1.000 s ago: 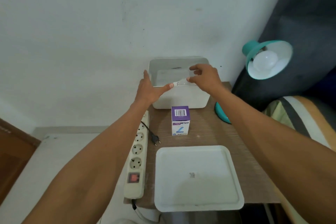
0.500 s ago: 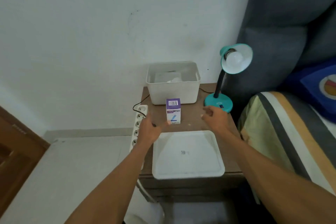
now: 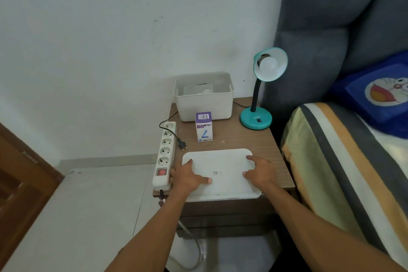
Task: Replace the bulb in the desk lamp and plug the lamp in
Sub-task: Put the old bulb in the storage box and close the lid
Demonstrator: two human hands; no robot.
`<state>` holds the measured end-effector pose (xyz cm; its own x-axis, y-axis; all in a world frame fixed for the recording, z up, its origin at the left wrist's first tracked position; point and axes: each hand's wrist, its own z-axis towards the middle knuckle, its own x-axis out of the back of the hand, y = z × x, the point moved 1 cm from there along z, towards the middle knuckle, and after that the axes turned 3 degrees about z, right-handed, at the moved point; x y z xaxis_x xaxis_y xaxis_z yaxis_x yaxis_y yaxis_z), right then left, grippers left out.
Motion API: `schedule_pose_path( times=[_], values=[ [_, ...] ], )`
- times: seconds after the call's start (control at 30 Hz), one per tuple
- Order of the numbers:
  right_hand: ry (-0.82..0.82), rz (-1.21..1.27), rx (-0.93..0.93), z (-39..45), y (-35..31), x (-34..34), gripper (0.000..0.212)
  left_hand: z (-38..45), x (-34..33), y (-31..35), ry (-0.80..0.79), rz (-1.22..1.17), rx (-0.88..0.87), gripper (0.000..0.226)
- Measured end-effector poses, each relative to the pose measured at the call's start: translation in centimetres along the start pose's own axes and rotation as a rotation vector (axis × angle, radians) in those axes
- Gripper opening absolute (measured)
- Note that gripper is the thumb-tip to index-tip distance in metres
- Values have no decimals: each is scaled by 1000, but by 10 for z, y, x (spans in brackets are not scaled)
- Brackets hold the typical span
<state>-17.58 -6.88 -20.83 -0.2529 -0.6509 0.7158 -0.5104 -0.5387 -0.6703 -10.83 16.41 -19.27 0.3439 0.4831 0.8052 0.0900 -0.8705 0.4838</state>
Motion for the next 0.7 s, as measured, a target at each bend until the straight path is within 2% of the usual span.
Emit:
schedule_pose_path(
  times=[0.17, 0.3, 0.4, 0.7],
  values=[
    [-17, 71, -17, -8, 4, 1, 74, -3, -10, -3, 83, -32, -30, 114],
    [3, 4, -12, -15, 2, 3, 82, -4, -10, -1, 135, -84, -94, 115],
    [-7, 91, -2, -15, -7, 11, 83, -1, 2, 0, 183, -117, -161, 114],
    [119, 165, 181, 26, -98, 66, 79, 29, 90, 43, 348, -212, -297, 116]
  ],
)
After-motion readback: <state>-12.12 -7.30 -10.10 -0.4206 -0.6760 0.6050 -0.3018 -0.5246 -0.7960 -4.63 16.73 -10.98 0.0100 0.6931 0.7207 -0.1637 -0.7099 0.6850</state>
